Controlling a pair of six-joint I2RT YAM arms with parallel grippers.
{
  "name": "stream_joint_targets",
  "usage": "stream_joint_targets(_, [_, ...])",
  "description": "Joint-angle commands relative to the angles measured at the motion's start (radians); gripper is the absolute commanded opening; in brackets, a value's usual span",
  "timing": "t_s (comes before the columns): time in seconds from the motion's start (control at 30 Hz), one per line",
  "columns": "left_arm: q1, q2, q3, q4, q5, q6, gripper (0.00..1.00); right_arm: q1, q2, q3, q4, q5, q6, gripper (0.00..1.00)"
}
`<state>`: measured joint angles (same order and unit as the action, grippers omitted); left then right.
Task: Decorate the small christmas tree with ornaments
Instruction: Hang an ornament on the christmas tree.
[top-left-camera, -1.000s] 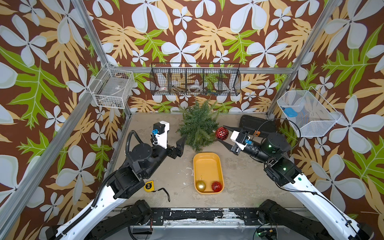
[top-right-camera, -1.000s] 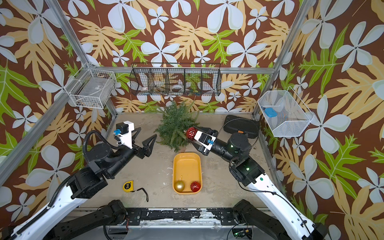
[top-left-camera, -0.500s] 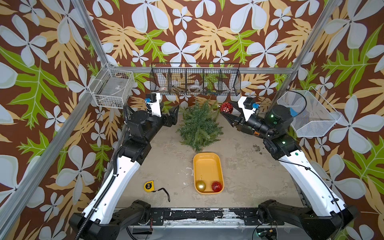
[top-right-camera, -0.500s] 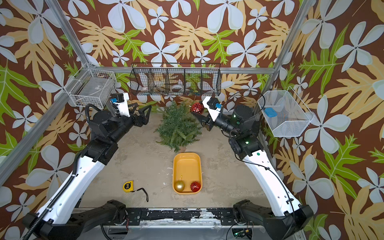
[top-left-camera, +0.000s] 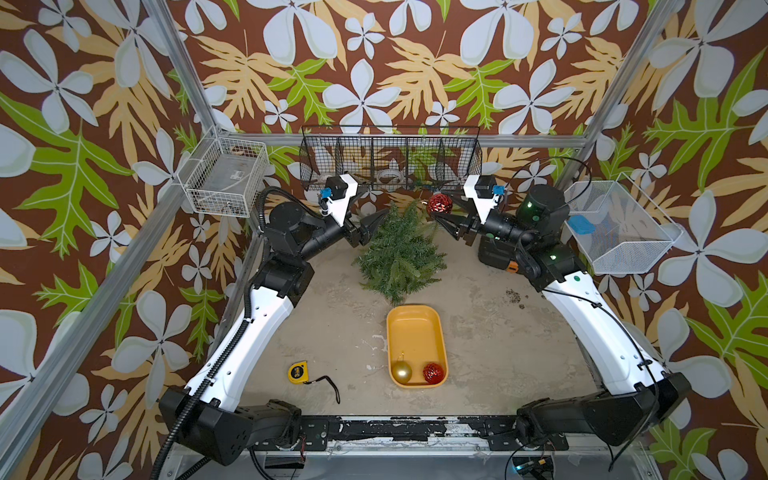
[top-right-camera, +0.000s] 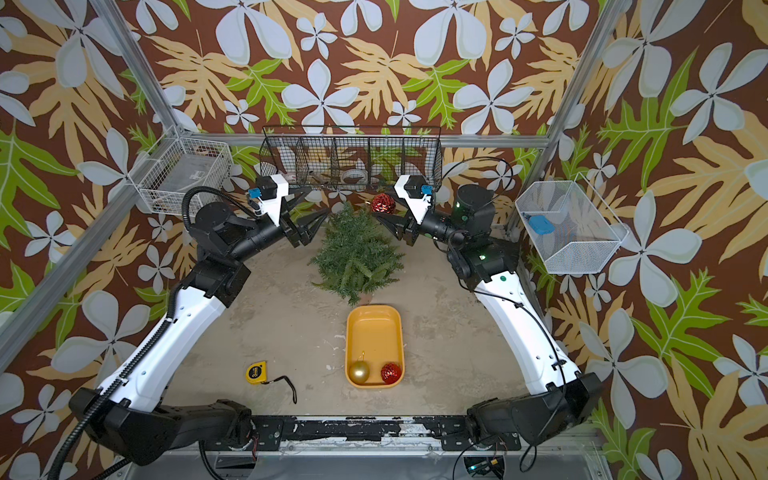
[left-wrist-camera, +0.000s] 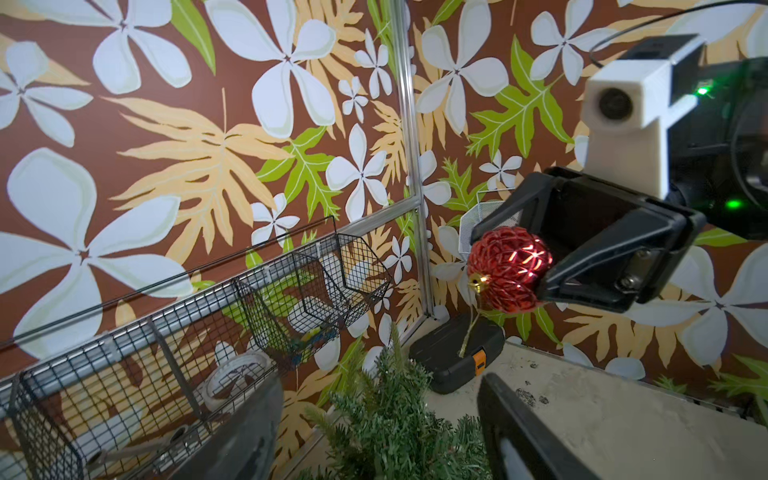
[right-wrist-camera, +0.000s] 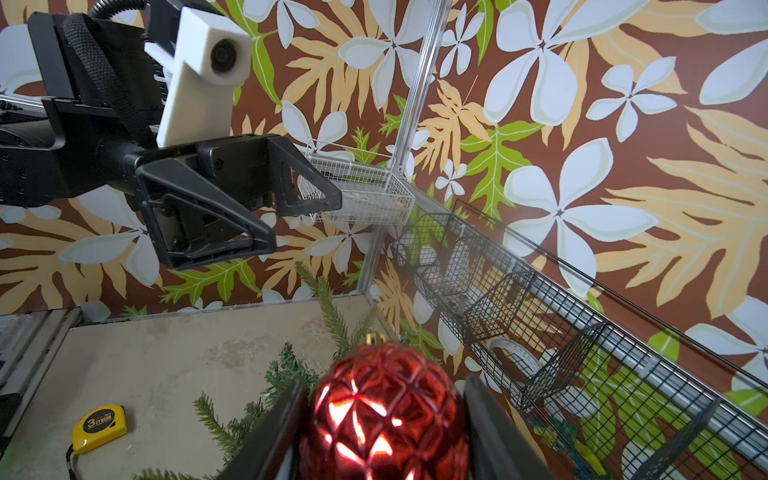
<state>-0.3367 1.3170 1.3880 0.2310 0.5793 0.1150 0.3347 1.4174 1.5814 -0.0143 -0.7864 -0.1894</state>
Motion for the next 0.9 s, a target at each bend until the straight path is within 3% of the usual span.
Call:
stream_joint_targets(0.0, [0.002,0.042,0.011,0.100,0.074,0.068,0.70,-0.008,0.028,0.029,0.010,-0.047,-0.017,0.49])
stream_joint_targets(0.23, [0.000,0.180,0.110,0.119,0.234,0.075,0.61,-0.023,0.112,0.119,-0.009,-0.134,-0.042,0.48])
stream_joint_targets(0.47, [-0.002,0.250,0.146,0.108,0.323,0.057,0.51,-0.026,0.184,0.199,-0.033,-0.166,-0.068,0.48])
stream_joint_targets(0.77, [-0.030,0.299,0.184,0.052,0.335,0.064,0.45,-0.029,0.192,0.204,-0.010,-0.192,-0.064,0.47])
stream_joint_targets(0.87, [-0.039,0.323,0.211,0.033,0.325,0.054,0.38,-0.028,0.190,0.202,-0.004,-0.206,-0.061,0.48])
